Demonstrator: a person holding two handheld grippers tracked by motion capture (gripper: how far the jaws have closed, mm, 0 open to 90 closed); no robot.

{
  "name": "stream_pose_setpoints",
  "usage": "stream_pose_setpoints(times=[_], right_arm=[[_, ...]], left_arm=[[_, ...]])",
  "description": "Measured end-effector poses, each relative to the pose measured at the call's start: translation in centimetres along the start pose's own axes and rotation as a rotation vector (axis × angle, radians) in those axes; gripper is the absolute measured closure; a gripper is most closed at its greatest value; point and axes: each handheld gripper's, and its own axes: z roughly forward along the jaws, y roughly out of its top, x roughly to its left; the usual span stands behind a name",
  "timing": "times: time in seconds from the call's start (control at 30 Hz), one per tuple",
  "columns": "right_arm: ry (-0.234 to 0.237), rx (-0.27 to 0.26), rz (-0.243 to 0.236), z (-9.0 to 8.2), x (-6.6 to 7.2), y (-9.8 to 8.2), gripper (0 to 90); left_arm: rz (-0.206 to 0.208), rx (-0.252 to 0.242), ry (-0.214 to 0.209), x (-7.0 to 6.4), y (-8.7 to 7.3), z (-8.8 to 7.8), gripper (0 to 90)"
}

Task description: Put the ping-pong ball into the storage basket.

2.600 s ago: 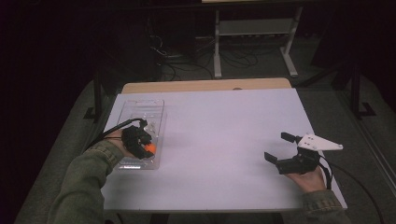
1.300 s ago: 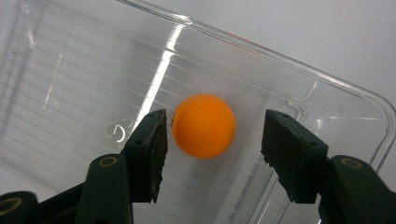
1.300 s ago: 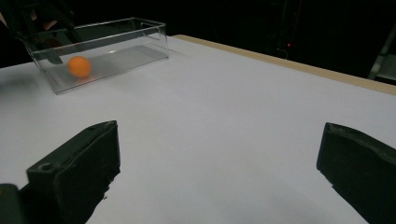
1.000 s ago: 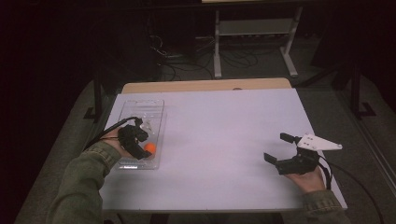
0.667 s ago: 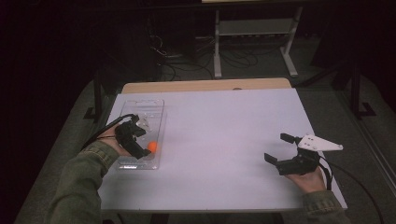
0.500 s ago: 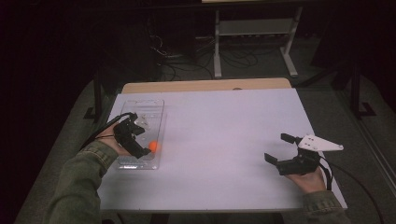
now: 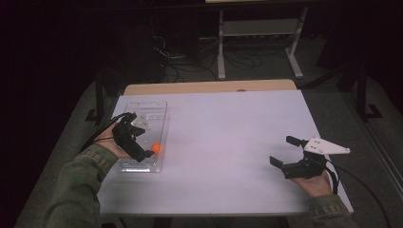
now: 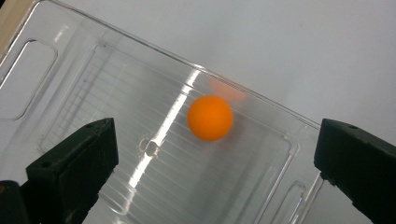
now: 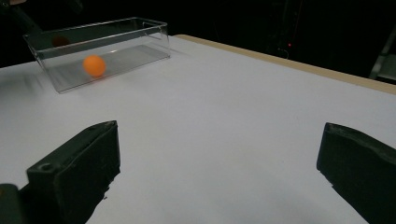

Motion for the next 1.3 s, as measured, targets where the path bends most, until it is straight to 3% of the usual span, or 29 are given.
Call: stream_pose_setpoints(times=[0.23, 0.6, 0.83, 1.3], right_arm=[[-0.002, 0.000, 0.001, 0.0, 0.0, 0.0, 0.0], [-0.004, 0.001, 0.000, -0.1, 0.0, 0.0, 0.0], [-0.005, 0.001, -0.001, -0.1, 0.0, 0.0, 0.0], [-0.006, 0.000, -0.002, -0.1, 0.0, 0.0, 0.0]], left_arm=[[-0.003, -0.016, -0.002, -0.3, -0.1, -0.5, 0.0], [-0.015, -0.079, 0.000, -0.6, -0.4, -1.6, 0.0], [-0.034, -0.099, -0.008, -0.8, -0.8, -1.7, 0.0], [-0.097, -0.186, -0.020, -1.0, -2.1, -1.5, 0.0]])
